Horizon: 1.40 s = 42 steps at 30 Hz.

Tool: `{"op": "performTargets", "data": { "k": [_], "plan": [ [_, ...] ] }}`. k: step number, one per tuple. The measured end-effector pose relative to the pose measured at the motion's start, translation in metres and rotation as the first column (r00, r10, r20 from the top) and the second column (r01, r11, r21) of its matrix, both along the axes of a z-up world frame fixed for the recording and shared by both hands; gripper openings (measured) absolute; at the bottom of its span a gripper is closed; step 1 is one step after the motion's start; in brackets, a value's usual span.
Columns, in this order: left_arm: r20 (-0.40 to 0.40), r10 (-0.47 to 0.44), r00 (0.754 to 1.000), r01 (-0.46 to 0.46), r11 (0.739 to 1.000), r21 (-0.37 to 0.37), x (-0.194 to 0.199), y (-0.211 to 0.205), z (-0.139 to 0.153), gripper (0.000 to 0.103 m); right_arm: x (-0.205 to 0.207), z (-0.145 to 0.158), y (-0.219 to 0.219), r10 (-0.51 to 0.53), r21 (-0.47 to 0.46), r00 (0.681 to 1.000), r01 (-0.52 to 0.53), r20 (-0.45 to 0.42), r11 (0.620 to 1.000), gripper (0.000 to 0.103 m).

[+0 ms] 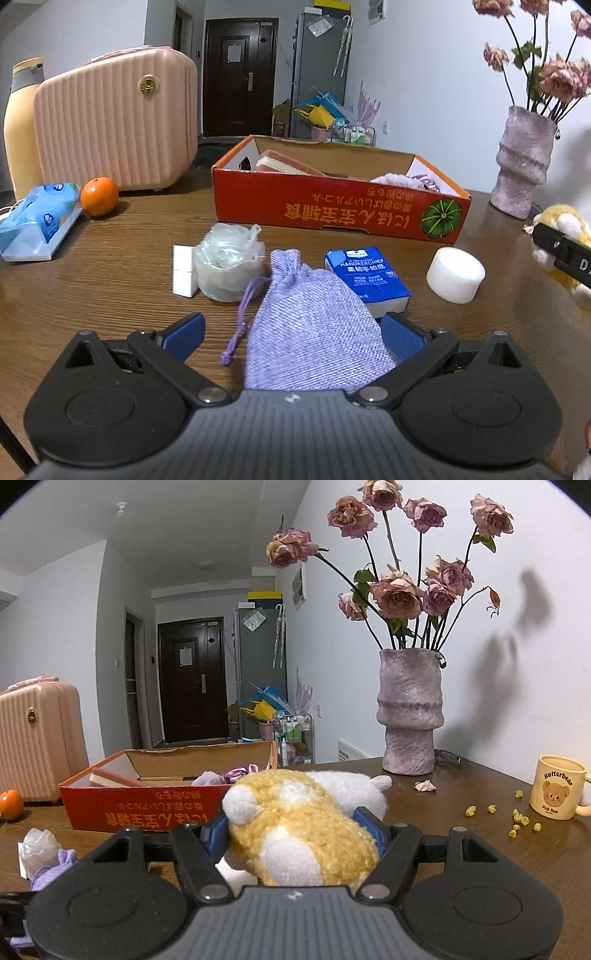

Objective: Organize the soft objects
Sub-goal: 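Move the left tool to the lilac drawstring pouch and close on it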

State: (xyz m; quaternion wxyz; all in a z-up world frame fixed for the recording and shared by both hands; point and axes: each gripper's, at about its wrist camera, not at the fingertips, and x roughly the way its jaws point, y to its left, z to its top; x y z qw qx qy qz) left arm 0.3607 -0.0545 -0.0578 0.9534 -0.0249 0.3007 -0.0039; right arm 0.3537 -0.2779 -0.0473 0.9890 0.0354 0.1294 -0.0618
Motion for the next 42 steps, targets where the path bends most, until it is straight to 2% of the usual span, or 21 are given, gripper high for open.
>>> {"op": "performTargets", "data": {
  "k": [8, 18, 24, 30, 33, 35, 42],
  "plan": [
    [-0.047, 0.029, 0.998, -0.026, 0.998, 0.051, 0.012, -0.012, -0.007, 0.103, -0.003, -0.001, 0.006, 0.038, -0.022, 0.999, -0.038, 0.002, 0.999, 0.069],
    [-0.075, 0.021, 0.997, -0.014, 0.996, 0.088, 0.020, -0.019, -0.014, 0.103, -0.003, -0.003, 0.001, 0.076, -0.037, 0.997, -0.076, -0.012, 0.996, 0.069],
    [-0.091, 0.006, 0.996, 0.004, 0.995, 0.105, 0.022, -0.022, -0.017, 0.103, -0.003, -0.004, -0.002, 0.105, -0.048, 0.994, -0.106, -0.020, 0.993, 0.069],
    [-0.128, -0.004, 0.992, 0.015, 0.996, 0.088, 0.026, -0.020, -0.023, 0.101, -0.003, -0.004, -0.005, 0.119, -0.049, 0.993, -0.120, -0.023, 0.992, 0.069],
    [-0.126, -0.015, 0.992, 0.026, 0.996, 0.086, 0.024, -0.020, -0.023, 0.095, -0.003, -0.004, -0.004, 0.125, -0.051, 0.992, -0.126, -0.023, 0.991, 0.069],
    [-0.121, -0.034, 0.992, 0.044, 0.995, 0.084, 0.023, -0.021, -0.022, 0.086, -0.003, -0.004, -0.004, 0.129, -0.050, 0.991, -0.130, -0.023, 0.990, 0.069],
    [-0.120, -0.067, 0.991, 0.074, 0.996, 0.053, 0.020, -0.021, -0.021, 0.067, -0.002, -0.005, -0.005, 0.141, -0.045, 0.990, -0.142, -0.026, 0.989, 0.069]
  ]
}}
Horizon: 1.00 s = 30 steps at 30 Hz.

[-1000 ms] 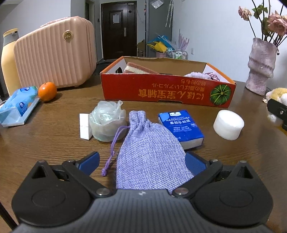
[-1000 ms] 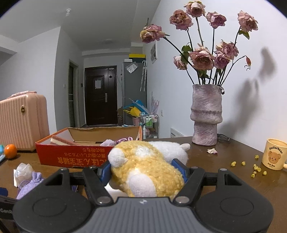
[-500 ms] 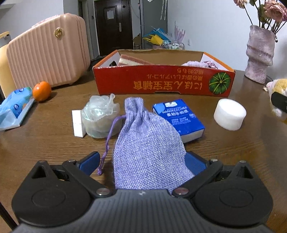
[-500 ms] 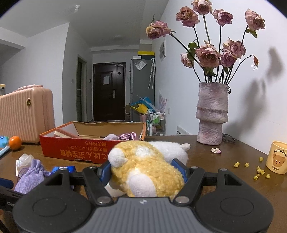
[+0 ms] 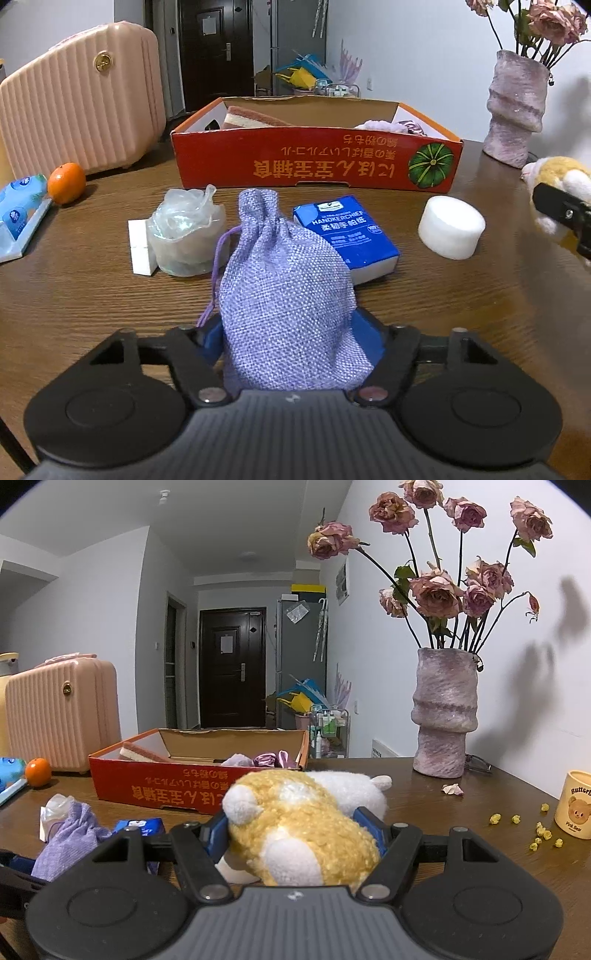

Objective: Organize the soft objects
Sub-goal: 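Move the left tool to the lilac drawstring pouch and close on it, then lift the pouch with the left tool while the right tool holds the plush hamster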

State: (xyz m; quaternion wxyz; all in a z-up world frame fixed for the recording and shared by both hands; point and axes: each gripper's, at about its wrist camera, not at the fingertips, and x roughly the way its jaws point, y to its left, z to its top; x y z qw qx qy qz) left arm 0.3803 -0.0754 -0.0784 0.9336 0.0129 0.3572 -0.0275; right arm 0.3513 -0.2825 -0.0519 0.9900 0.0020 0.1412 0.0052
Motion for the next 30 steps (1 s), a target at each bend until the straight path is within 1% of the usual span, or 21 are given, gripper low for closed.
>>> {"op": "performTargets", "data": {
  "k": [2, 3, 5, 11, 14, 21, 30],
  "plan": [
    [0.002, 0.001, 1.000, -0.001, 1.000, -0.005, -0.001, 0.001, 0.000, 0.060, 0.000, 0.000, -0.001, 0.003, 0.001, 1.000, -0.003, -0.001, 1.000, 0.069],
    [0.002, 0.003, 1.000, -0.003, 1.000, -0.007, -0.001, 0.001, 0.001, 0.059, 0.000, 0.000, 0.000, 0.004, 0.001, 1.000, -0.004, -0.002, 1.000, 0.069],
    [0.004, 0.006, 1.000, -0.006, 1.000, -0.011, -0.001, 0.002, 0.002, 0.052, 0.000, 0.000, 0.000, 0.006, 0.002, 1.000, -0.006, -0.004, 1.000, 0.069],
    [0.021, 0.015, 1.000, -0.015, 1.000, -0.014, -0.003, 0.004, 0.005, 0.041, 0.001, 0.000, -0.001, 0.008, 0.002, 1.000, -0.008, -0.006, 1.000, 0.069],
    [0.031, 0.016, 0.999, -0.016, 1.000, -0.008, -0.006, 0.005, 0.005, 0.040, 0.001, 0.000, -0.001, 0.008, 0.001, 1.000, -0.008, -0.006, 1.000, 0.069],
    [0.069, 0.032, 0.997, -0.032, 0.999, -0.007, -0.014, 0.010, 0.011, 0.039, 0.000, -0.001, 0.003, 0.016, -0.011, 1.000, -0.016, 0.003, 1.000, 0.069],
    [0.150, 0.030, 0.988, -0.030, 1.000, -0.002, -0.030, 0.011, 0.023, 0.039, -0.009, -0.001, 0.010, 0.026, -0.014, 0.999, -0.026, 0.021, 1.000, 0.069]
  ]
}}
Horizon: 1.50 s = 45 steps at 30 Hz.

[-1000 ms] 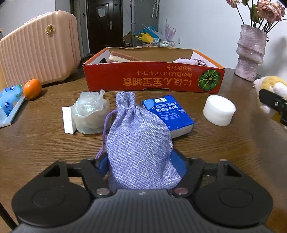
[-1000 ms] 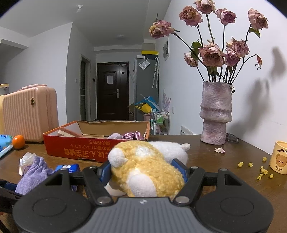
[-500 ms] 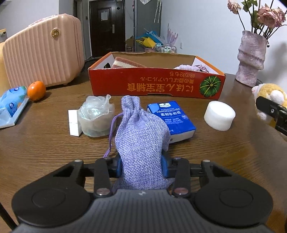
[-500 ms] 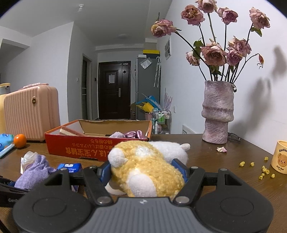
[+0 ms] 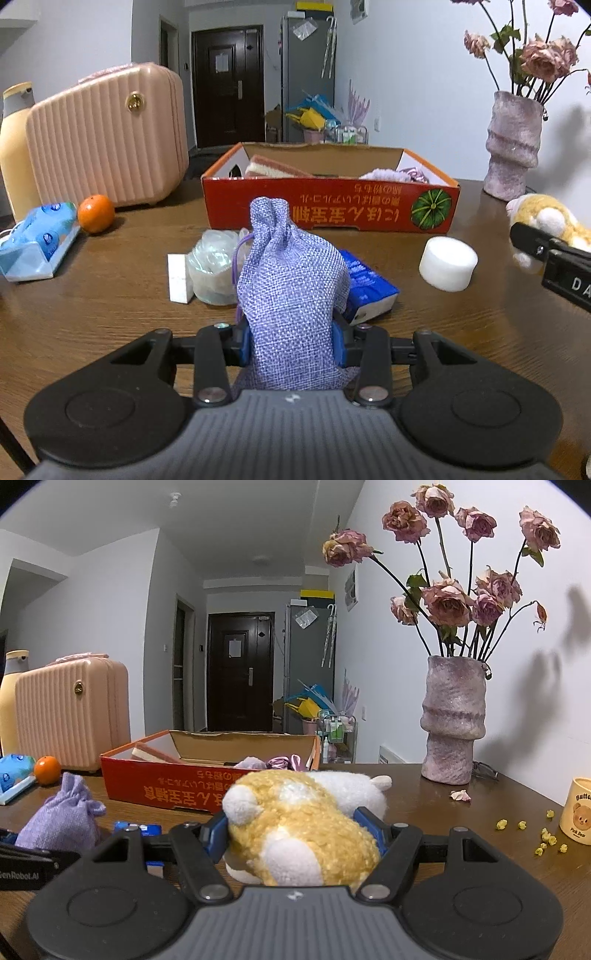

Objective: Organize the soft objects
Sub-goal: 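Lift the pouch with the left tool while the right tool holds the plush hamster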

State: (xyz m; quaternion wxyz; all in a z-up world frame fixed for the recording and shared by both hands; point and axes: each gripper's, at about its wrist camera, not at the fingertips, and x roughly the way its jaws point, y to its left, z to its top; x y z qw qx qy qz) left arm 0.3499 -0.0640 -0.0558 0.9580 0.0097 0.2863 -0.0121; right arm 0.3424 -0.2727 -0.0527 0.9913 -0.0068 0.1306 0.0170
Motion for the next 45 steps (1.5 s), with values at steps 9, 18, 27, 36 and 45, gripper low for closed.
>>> {"op": "performTargets", "data": {
  "k": [9, 18, 27, 36, 45],
  "plan": [
    [0.082, 0.010, 0.997, -0.010, 1.000, 0.006, -0.017, 0.003, 0.013, 0.039, -0.010, 0.003, 0.010, 0.004, 0.006, 1.000, -0.004, 0.019, 1.000, 0.069],
    [0.131, 0.024, 0.991, -0.023, 1.000, -0.002, -0.025, 0.008, 0.023, 0.039, -0.018, 0.006, 0.019, 0.002, 0.015, 0.999, -0.003, 0.040, 1.000, 0.069],
    [0.153, 0.030, 0.988, -0.029, 1.000, -0.005, -0.024, 0.008, 0.027, 0.040, -0.020, 0.008, 0.029, 0.011, 0.020, 0.998, -0.012, 0.060, 1.000, 0.069],
    [0.170, 0.056, 0.984, -0.051, 0.998, -0.032, -0.014, 0.014, 0.032, 0.040, -0.017, 0.010, 0.041, 0.020, 0.010, 0.996, -0.021, 0.087, 1.000, 0.069],
    [0.186, 0.070, 0.980, -0.063, 0.997, -0.044, 0.004, 0.016, 0.035, 0.040, -0.002, 0.012, 0.046, 0.021, 0.005, 0.994, -0.022, 0.105, 1.000, 0.069]
  ]
}}
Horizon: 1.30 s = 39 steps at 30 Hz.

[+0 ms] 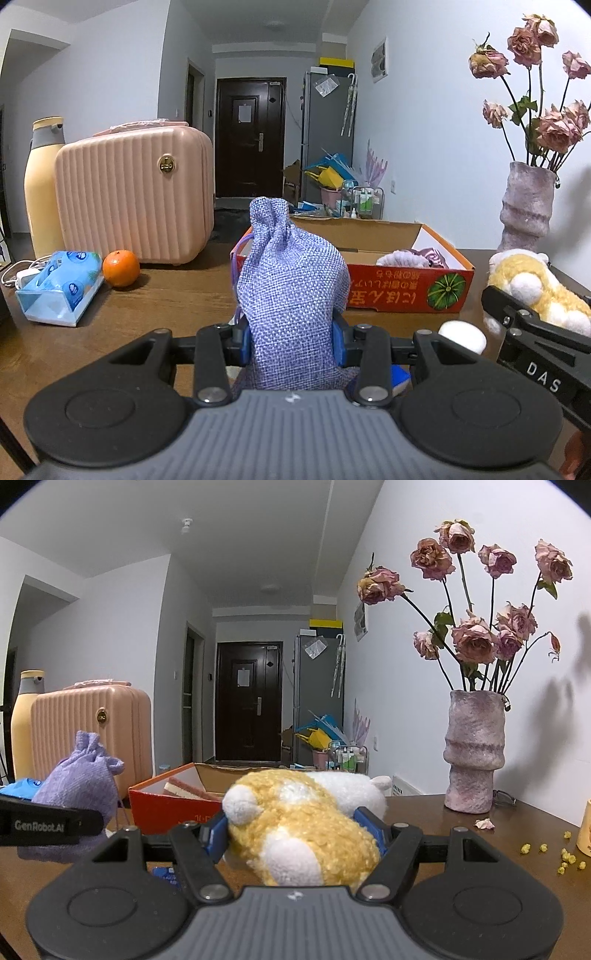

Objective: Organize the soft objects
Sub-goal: 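Lift the pouch with the left tool while the right tool holds the plush hamster, then carry the lilac pouch and plush hamster toward the cardboard box with both tools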

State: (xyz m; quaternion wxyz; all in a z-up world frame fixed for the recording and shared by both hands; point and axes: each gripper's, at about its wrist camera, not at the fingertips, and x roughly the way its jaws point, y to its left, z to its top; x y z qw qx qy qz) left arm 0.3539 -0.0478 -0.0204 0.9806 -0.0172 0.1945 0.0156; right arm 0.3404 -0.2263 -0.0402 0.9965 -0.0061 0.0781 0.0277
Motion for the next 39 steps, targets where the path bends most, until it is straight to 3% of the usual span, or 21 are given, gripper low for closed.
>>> {"op": "performTargets", "data": {
  "k": [39],
  "plan": [
    [0.051, 0.009, 0.999, -0.008, 1.000, -0.026, 0.092, -0.014, 0.008, 0.040, 0.091, 0.005, 0.006, -0.010, 0.026, 0.999, 0.009, 0.034, 1.000, 0.069]
  ]
}}
